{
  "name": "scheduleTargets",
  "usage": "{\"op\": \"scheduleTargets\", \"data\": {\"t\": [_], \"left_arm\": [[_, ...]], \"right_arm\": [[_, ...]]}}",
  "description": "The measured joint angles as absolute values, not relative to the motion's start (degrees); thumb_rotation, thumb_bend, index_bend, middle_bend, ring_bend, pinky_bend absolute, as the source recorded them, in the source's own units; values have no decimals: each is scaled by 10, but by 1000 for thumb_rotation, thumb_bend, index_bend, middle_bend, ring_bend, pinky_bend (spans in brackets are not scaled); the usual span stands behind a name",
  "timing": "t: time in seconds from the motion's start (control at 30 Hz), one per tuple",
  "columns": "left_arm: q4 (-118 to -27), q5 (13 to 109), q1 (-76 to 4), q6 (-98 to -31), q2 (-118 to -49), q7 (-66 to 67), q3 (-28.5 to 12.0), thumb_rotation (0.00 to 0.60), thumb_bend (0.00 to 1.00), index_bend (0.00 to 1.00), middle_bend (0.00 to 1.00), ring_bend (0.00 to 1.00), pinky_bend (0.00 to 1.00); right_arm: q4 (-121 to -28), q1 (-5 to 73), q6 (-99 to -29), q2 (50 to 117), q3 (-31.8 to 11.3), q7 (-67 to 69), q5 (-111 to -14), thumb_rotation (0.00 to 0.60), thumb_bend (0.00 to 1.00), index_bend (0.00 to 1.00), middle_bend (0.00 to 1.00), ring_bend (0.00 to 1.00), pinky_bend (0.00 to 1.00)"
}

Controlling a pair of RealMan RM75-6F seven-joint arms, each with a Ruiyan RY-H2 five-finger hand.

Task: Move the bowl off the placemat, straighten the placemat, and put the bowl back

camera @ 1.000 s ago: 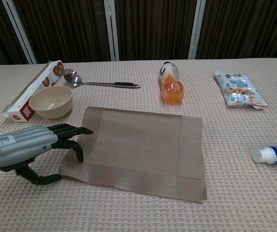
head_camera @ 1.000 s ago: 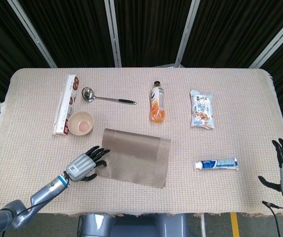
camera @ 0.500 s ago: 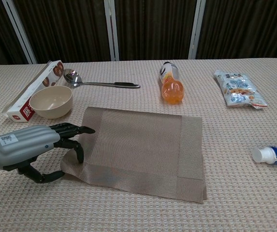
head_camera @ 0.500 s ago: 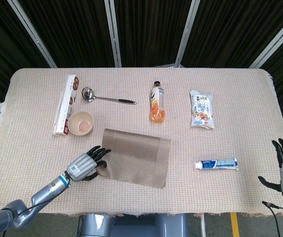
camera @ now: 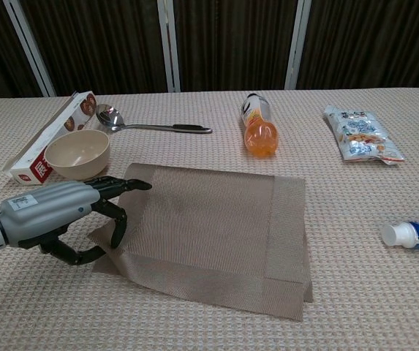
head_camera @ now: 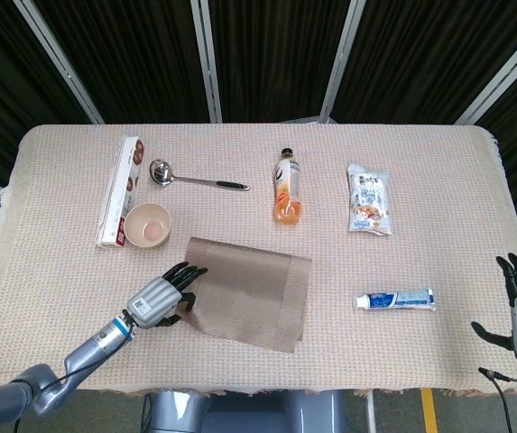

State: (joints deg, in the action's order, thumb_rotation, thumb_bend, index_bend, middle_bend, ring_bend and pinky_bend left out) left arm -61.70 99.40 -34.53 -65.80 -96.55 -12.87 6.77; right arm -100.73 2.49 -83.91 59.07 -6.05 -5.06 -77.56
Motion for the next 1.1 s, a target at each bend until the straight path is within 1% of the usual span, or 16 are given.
{"op": "scheduleTargets", "data": {"t": [0.13, 0.33, 0.43, 0.53, 0.67, 0.73, 0.77, 0.93, 1.1], "left_arm": [[-625, 983, -353, -656, -969, -130, 48, 600, 444, 679, 0, 0, 0], [-647, 957, -377, -646, -968, -131, 3, 600, 443, 689, 0, 0, 0], [-668, 920, -393, -623, -967, -133, -34, 600, 442, 693, 0, 0, 0], [-690, 861, -412, -587, -966, -132, -82, 600, 443, 695, 0, 0, 0], [-700, 766, -457, -534, -970, -97, -165, 600, 443, 697, 0, 0, 0], [-695, 731, -480, -516, -975, -77, -196, 600, 442, 698, 0, 0, 0], [-686, 712, -494, -507, -980, -61, -212, 600, 442, 699, 0, 0, 0], [-608, 641, -542, -482, -1012, -11, -256, 600, 441, 700, 0, 0, 0], [-489, 558, -589, -456, -1065, 31, -292, 600, 442, 700, 0, 0, 0]], "right_arm": [[-1007, 25, -839, 591, -60, -51, -776, 600, 0, 0, 0, 0, 0], [-1008, 25, -840, 590, -61, -51, -776, 600, 0, 0, 0, 0, 0], [-1008, 26, -837, 590, -62, -50, -771, 600, 0, 0, 0, 0, 0], [-1007, 27, -834, 590, -65, -49, -764, 600, 0, 0, 0, 0, 0], [-1005, 28, -833, 590, -69, -48, -758, 600, 0, 0, 0, 0, 0], [-1003, 29, -831, 590, -69, -49, -755, 600, 0, 0, 0, 0, 0], [-1003, 30, -829, 590, -69, -49, -754, 600, 0, 0, 0, 0, 0], [-1002, 31, -821, 592, -68, -54, -745, 600, 0, 0, 0, 0, 0], [-1003, 33, -816, 592, -70, -61, -733, 600, 0, 0, 0, 0, 0]]}}
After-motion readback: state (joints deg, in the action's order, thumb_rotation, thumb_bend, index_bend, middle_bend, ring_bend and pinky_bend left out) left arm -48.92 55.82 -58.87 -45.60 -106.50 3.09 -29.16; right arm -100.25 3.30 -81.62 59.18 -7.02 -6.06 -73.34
